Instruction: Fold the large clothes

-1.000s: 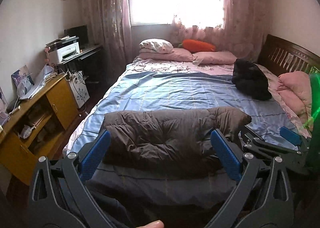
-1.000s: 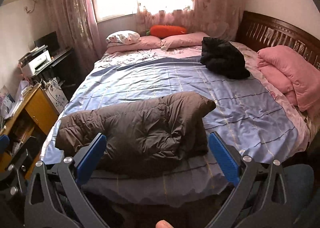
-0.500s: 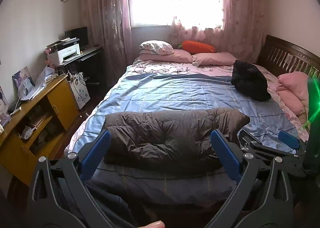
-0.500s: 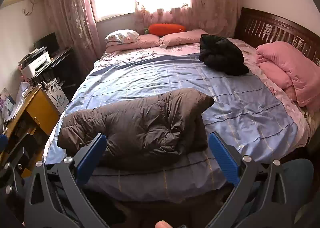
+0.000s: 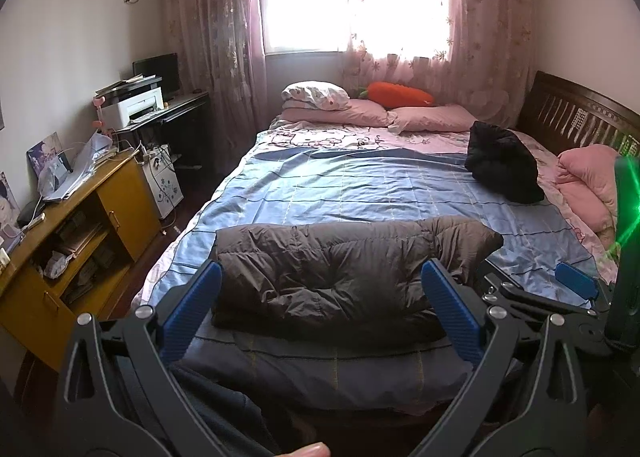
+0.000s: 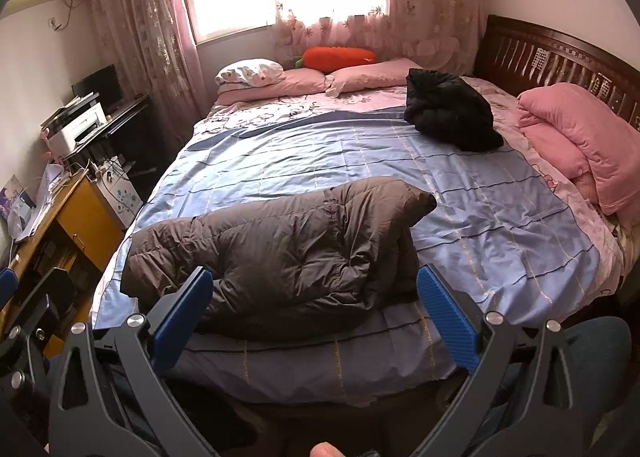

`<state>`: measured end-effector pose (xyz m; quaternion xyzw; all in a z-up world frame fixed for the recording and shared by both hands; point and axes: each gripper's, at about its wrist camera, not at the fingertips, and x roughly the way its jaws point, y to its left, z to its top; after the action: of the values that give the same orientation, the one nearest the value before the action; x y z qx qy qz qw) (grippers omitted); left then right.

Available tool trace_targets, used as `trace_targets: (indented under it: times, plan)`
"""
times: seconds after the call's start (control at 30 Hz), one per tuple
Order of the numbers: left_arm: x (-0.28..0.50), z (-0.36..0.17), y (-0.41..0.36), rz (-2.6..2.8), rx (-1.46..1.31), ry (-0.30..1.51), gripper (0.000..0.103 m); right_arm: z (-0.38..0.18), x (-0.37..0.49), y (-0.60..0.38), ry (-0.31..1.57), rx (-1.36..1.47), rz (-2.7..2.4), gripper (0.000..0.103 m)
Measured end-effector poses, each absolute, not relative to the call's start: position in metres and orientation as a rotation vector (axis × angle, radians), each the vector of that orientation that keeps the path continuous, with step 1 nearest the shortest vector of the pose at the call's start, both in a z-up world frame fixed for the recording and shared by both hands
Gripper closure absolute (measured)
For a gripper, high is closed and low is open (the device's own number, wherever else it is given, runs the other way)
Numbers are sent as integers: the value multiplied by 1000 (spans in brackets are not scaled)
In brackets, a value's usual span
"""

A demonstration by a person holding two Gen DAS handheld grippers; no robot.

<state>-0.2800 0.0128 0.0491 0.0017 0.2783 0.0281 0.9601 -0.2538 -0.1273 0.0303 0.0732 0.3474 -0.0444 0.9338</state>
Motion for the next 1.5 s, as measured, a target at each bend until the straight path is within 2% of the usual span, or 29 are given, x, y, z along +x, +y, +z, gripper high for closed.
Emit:
trace_targets:
  times: [1.5]
  plan:
    - [-283, 52, 15, 62, 19, 556, 2, 34, -256, -133, 689, 147, -117, 1]
